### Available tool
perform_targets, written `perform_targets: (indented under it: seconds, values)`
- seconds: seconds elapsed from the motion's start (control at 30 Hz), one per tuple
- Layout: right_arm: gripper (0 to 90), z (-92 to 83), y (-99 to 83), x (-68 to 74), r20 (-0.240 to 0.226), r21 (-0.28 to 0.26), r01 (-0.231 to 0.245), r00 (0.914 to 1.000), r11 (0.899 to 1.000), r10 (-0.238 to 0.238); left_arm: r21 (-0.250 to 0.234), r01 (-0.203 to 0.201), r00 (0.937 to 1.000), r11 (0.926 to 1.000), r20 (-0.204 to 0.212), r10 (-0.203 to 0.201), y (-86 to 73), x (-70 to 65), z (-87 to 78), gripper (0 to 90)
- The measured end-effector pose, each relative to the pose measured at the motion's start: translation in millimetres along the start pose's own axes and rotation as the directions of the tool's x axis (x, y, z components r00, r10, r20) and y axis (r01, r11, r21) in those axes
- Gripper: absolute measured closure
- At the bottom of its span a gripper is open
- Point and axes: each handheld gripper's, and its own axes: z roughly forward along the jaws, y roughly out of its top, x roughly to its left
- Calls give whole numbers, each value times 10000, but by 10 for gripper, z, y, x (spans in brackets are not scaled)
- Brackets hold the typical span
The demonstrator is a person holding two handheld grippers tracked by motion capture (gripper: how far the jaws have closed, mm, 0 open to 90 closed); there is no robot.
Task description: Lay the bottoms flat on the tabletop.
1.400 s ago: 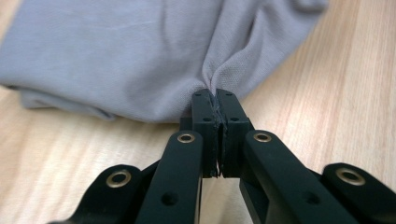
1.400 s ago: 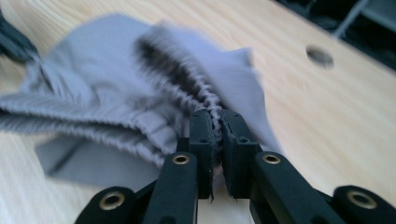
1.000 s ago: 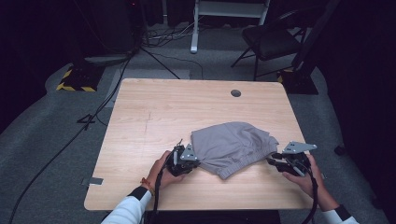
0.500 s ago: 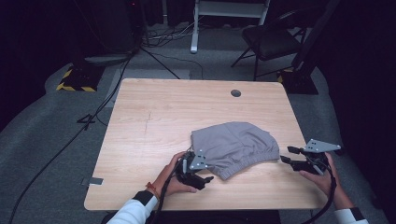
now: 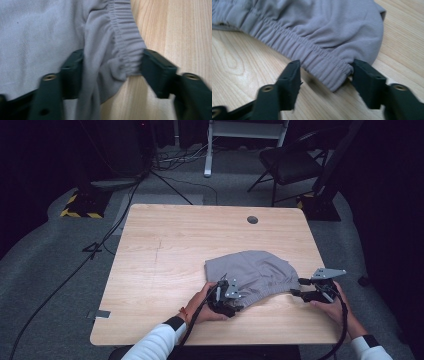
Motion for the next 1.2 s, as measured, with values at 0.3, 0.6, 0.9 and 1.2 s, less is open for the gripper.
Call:
perform_targets:
  seconds: [0.3,0.6,0.9,1.2]
  values:
    - [775,-4,35,79,422,-25,578,9974,9983,-577,1,-335,9991,9994,-247,335,-24,58,-104,861]
    - [828,-131,27,218,-211,-231,892,9957,9957,-897,-169,-46,9996,9998,277,51,-155,41,-315,867]
    - [830,-233,-70,584,-945,-71,1306,9869,9914,-1307,-69,-46,9983,10000,583,50,-339,-197,-534,867]
    - [831,-489,-75,893,-936,-759,1640,9808,9835,-1708,-920,-122,9995,9957,264,147,-348,-410,-857,865]
